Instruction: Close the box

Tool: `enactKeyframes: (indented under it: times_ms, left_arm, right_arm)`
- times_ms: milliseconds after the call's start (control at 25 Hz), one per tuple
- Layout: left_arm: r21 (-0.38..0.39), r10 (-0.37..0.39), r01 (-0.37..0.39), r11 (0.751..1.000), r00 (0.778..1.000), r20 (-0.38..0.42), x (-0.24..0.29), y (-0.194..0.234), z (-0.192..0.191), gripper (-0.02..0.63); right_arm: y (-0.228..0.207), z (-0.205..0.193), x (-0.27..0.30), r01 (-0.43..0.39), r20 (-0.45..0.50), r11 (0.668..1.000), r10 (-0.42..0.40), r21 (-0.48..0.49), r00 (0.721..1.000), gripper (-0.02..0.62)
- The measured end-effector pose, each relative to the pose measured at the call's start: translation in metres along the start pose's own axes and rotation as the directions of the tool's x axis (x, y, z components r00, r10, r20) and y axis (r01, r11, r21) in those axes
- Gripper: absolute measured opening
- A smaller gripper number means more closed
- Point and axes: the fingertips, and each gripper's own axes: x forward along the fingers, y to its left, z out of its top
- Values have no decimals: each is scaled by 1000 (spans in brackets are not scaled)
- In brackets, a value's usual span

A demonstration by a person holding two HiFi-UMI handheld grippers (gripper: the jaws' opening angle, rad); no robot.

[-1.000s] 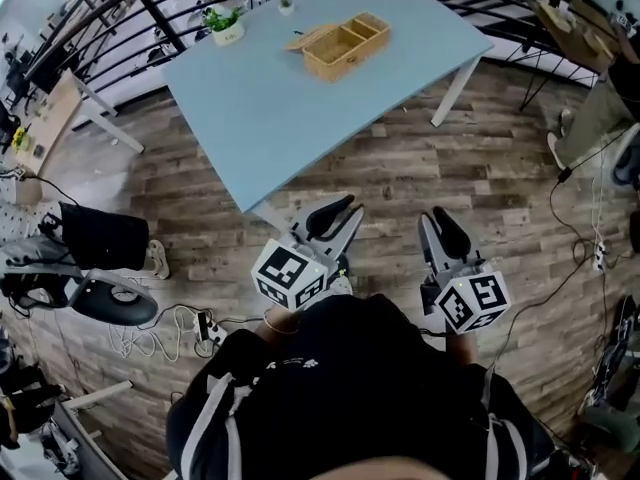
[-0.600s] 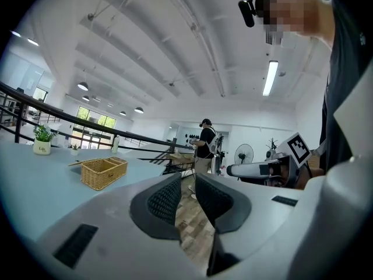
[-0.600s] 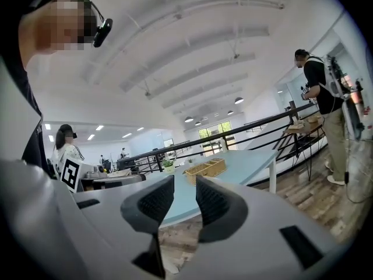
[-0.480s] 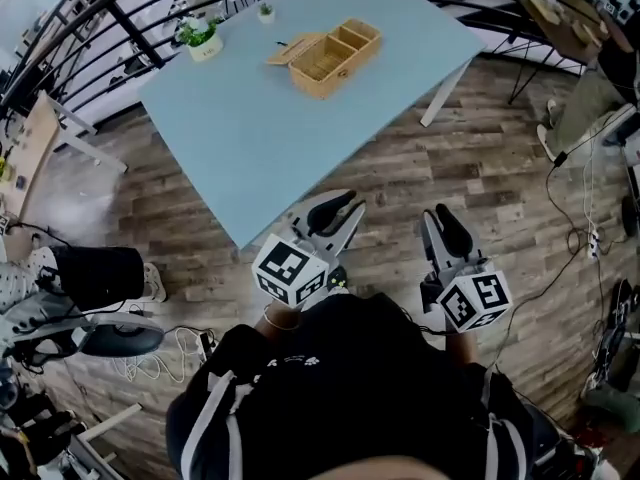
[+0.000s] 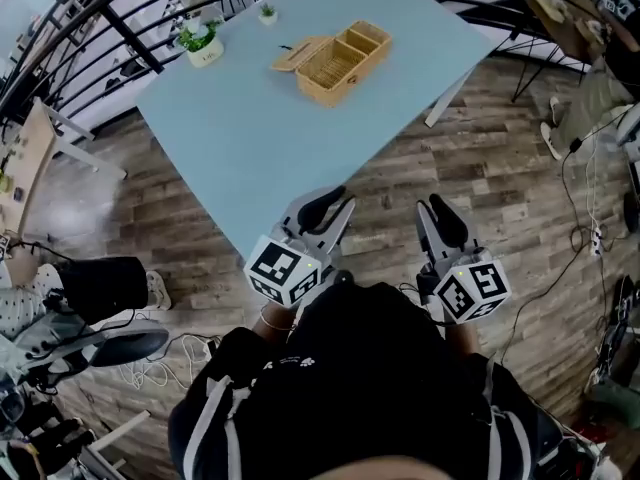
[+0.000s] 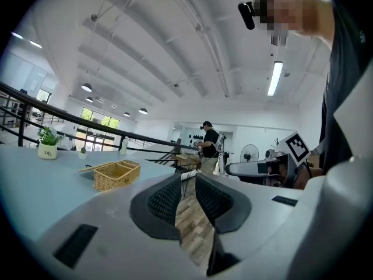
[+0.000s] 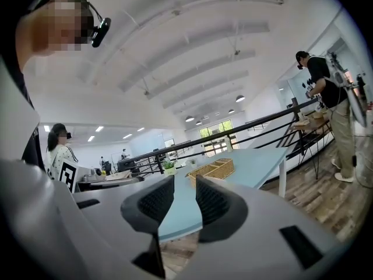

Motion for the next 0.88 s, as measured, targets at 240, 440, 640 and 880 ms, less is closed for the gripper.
enactKeyframes:
  times_ms: [240,440,640,880]
  left_arm:
    - [-6,36,-35,999,999,6,0,10,3,57]
    - [-6,134,-134,991,991,29,-3,35,6,57]
    - [-17,271,-270,963,962,43,-1,60,10,57]
    - [-40,380,-378,925,924,42,30,87,12,57]
  right_arm:
    - [0,5,21,-50,-2,999,50,-1,999,115]
    - [-6,13,57,-129,-15,991,129,-20,992,115]
    - [-11,24,99,-252,-45,967,250,-39,967,115]
    - [-38,33,149,-360,-91,932,356,-32,930,115]
